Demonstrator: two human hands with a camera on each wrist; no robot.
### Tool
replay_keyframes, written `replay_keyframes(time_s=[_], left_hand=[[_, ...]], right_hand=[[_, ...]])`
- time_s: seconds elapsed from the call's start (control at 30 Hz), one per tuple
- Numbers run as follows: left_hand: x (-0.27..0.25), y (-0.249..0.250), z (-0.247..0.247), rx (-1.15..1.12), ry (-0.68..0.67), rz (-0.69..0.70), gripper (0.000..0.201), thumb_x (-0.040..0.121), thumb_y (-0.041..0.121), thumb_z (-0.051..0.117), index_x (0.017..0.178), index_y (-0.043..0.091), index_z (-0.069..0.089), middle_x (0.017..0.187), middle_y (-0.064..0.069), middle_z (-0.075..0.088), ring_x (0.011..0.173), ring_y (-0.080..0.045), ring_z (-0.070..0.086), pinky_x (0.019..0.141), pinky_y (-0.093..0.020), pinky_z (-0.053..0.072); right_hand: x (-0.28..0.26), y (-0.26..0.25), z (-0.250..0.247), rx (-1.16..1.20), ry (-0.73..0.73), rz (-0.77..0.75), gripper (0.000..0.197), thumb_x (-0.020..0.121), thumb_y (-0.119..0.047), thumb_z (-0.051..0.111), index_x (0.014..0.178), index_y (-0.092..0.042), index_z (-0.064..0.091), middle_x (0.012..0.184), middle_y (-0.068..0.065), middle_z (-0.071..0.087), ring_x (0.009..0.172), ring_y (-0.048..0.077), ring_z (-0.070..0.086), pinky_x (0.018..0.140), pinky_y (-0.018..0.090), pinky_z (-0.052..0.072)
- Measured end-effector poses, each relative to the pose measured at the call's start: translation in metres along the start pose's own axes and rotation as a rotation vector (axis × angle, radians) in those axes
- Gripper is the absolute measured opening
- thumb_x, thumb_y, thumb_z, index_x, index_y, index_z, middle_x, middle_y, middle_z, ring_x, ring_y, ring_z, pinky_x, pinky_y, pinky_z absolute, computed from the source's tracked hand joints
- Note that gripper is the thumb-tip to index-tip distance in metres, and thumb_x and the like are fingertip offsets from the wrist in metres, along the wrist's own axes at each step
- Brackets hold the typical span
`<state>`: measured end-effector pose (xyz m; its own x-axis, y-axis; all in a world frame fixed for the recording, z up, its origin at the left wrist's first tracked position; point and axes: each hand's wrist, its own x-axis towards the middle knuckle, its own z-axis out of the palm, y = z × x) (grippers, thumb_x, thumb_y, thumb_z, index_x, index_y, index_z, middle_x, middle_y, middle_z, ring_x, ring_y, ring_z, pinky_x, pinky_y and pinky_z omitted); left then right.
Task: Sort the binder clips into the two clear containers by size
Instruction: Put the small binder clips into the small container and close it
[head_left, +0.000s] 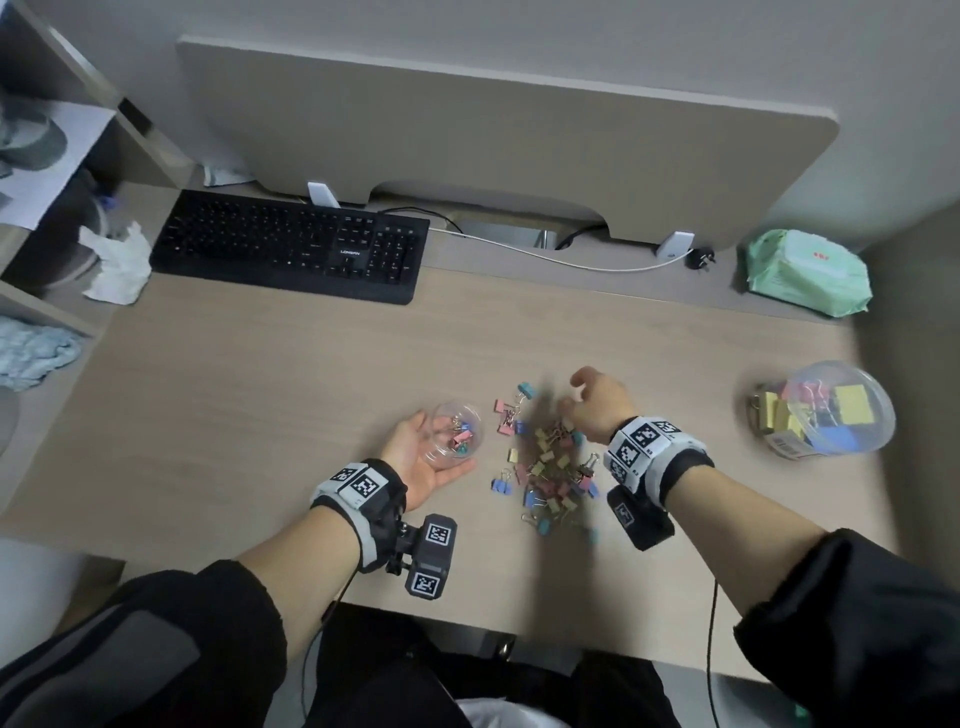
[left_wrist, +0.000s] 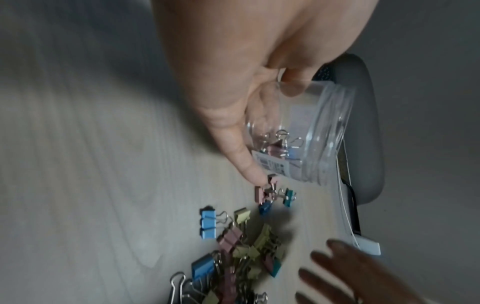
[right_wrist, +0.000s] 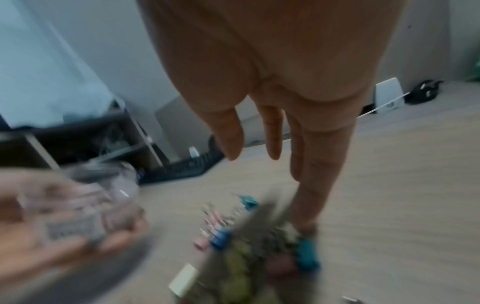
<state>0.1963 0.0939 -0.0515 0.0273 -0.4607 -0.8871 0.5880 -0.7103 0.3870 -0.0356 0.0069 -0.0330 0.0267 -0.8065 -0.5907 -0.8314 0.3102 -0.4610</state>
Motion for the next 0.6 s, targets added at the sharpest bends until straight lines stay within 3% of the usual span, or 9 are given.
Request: replay_keyframes(time_s=[0.13, 0.33, 0.4, 0.47, 0.6], left_hand=[[0.000, 0.006, -0.019, -0.038, 0.031, 0.001, 0.050, 0.110, 0.042, 0.037, 0.137, 0.006, 0.060, 0.131, -0.020, 0.068, 0.100, -0.036, 0.071, 0.076, -0.048, 0.059], [-0.003, 0.010, -0.035, -0.090, 0.057, 0.005, 0.045, 0.111, 0.041, 0.034, 0.123, 0.009, 0.063, 0.126, -0.018, 0.069, 0.097, -0.034, 0.069, 0.080, -0.048, 0.056], [-0.004, 0.011, -0.038, -0.094, 0.066, -0.004, 0.043, 0.111, 0.040, 0.034, 0.113, 0.010, 0.065, 0.120, -0.018, 0.070, 0.095, -0.033, 0.069, 0.080, -0.048, 0.056], [-0.005, 0.012, -0.040, -0.093, 0.069, -0.010, 0.043, 0.111, 0.039, 0.034, 0.105, 0.010, 0.065, 0.112, -0.016, 0.071, 0.094, -0.033, 0.069, 0.080, -0.048, 0.056], [-0.005, 0.012, -0.040, -0.082, 0.076, -0.021, 0.043, 0.111, 0.040, 0.036, 0.104, 0.010, 0.067, 0.107, -0.016, 0.072, 0.094, -0.033, 0.069, 0.085, -0.050, 0.055]], right_hand=[[0.017, 0.007, 0.013, -0.284, -0.063, 0.083, 0.087, 0.074, -0.060, 0.070, 0.141, -0.019, 0.032, 0.137, 0.013, 0.041, 0.123, 0.036, 0.048, 0.103, 0.046, 0.045], [0.027, -0.035, 0.047, -0.502, -0.123, -0.197, 0.093, 0.063, -0.071, 0.070, 0.137, -0.029, 0.031, 0.139, 0.009, 0.036, 0.123, 0.038, 0.037, 0.102, 0.046, 0.039], [0.024, -0.043, 0.062, -0.627, -0.143, -0.277, 0.087, 0.066, -0.064, 0.073, 0.135, -0.028, 0.034, 0.137, 0.008, 0.033, 0.121, 0.037, 0.036, 0.097, 0.046, 0.044], [0.023, -0.044, 0.076, -0.701, -0.117, -0.319, 0.073, 0.074, -0.045, 0.074, 0.134, -0.027, 0.036, 0.136, 0.007, 0.031, 0.119, 0.035, 0.036, 0.090, 0.044, 0.049], [0.023, -0.036, 0.082, -0.709, -0.085, -0.387, 0.059, 0.082, -0.017, 0.066, 0.133, -0.026, 0.038, 0.131, 0.010, 0.034, 0.114, 0.035, 0.042, 0.083, 0.042, 0.049]])
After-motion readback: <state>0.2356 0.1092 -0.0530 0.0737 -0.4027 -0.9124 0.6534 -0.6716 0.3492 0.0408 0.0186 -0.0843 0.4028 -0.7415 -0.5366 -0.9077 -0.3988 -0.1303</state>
